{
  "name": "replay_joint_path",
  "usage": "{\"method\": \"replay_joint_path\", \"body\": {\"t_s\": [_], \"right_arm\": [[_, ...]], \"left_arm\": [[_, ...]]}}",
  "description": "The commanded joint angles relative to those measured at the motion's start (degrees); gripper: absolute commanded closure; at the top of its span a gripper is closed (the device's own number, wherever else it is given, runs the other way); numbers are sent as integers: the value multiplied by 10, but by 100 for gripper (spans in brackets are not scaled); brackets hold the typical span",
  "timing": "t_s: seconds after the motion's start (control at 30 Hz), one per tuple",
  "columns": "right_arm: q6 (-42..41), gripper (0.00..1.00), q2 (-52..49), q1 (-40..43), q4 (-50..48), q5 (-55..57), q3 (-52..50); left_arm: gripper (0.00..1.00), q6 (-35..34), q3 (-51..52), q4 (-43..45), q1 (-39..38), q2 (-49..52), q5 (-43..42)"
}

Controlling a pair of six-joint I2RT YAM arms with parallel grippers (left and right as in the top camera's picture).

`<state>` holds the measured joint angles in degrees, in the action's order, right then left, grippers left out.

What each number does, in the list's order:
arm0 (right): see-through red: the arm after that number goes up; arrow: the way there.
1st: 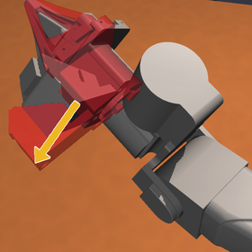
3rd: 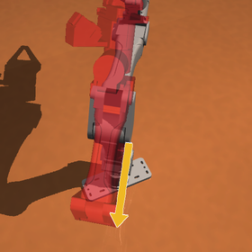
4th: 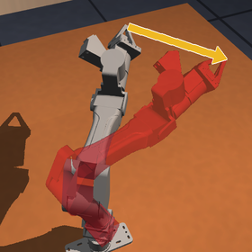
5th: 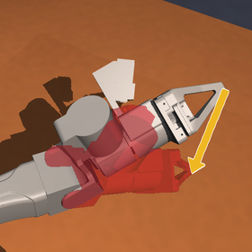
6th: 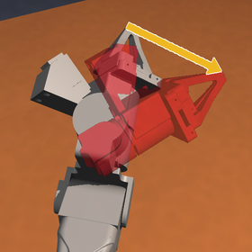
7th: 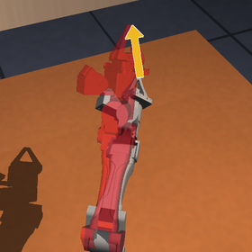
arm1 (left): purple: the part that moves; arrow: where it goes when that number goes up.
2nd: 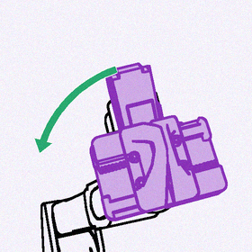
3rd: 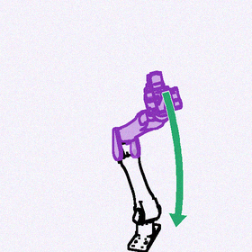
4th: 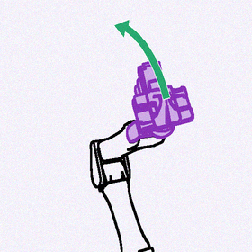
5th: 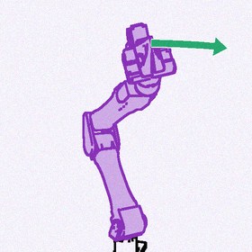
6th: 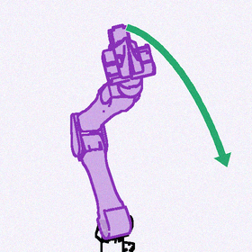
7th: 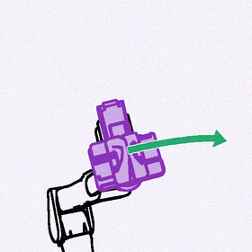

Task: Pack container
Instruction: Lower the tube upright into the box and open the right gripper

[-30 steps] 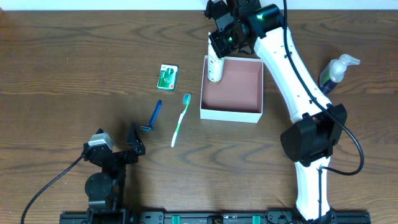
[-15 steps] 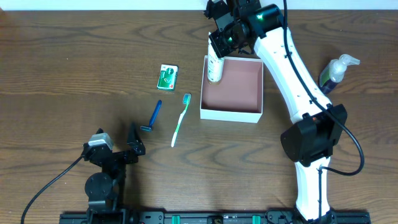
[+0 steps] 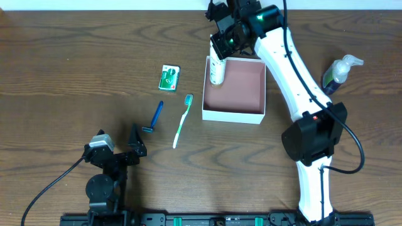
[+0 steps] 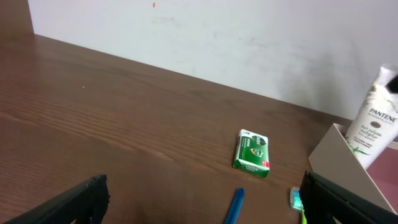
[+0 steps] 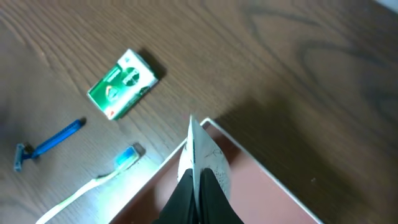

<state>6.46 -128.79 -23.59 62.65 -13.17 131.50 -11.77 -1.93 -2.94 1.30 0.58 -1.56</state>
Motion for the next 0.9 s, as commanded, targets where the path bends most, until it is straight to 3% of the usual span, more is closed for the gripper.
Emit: {"method": "replay_joint_path", "body": {"t_s": [0.0, 0.2, 0.3, 0.33, 0.57, 0.87], "right_arm": [[-6, 97, -9, -5, -3, -1, 7], [-6, 87, -9, -5, -7, -1, 7], [-6, 56, -9, -4, -7, -1, 8], [-6, 50, -8, -3, -7, -1, 9], [-6, 32, 15, -3, -7, 0, 10], [-17, 19, 111, 14, 19, 79, 55]], "left_arm": [[2, 3, 17, -10, 2, -3, -2], [2, 3, 17, -10, 2, -3, -2], [2, 3, 17, -10, 2, -3, -2], [2, 3, 17, -10, 2, -3, -2], [2, 3, 17, -10, 2, -3, -2], [2, 3, 17, -10, 2, -3, -2]]}}
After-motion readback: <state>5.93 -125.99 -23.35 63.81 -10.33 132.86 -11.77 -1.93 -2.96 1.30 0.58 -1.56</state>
